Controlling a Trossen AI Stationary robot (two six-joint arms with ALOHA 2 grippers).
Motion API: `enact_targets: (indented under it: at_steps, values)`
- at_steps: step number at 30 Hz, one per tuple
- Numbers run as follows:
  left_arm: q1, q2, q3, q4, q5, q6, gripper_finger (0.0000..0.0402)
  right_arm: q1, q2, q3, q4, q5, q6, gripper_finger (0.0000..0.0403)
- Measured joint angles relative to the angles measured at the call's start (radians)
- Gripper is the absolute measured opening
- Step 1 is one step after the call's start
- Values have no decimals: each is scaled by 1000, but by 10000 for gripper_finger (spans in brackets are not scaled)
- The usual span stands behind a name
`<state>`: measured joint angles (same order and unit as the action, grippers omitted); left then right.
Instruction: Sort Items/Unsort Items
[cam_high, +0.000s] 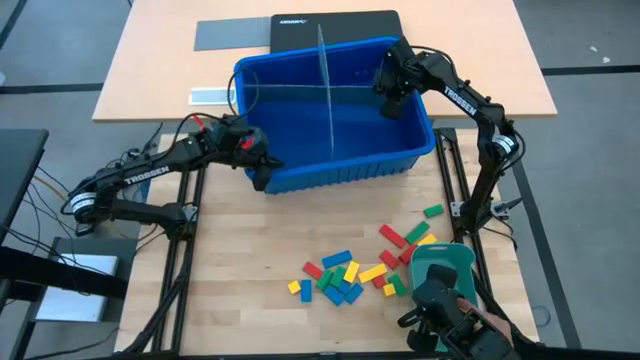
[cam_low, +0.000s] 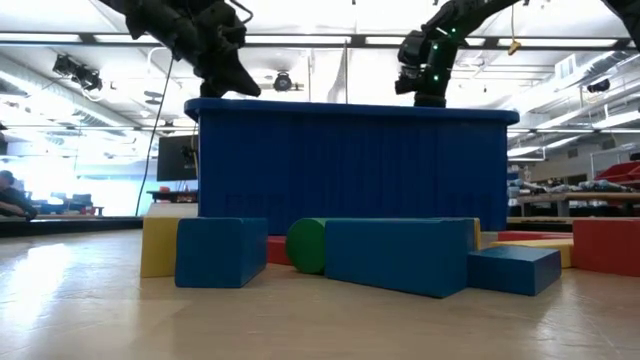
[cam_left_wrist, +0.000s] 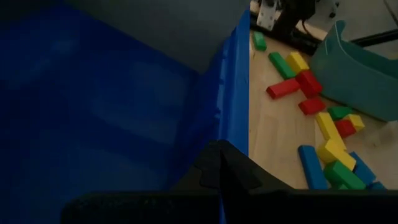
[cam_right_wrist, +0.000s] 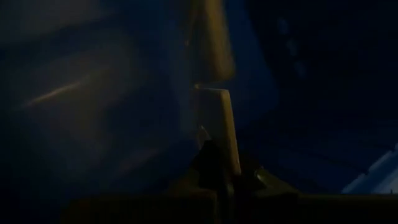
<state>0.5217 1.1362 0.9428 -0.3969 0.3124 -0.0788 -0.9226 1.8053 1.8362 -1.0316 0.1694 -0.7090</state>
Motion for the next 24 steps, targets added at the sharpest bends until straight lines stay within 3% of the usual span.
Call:
enact_targets:
  at_steps: [12, 24]
  values:
    - [-13, 0, 0, 3, 1, 0, 1, -27, 6, 0, 26, -38, -54, 1]
    - [-14, 0, 0, 11, 36, 21, 1, -108, 8, -27, 117, -191, -257, 0]
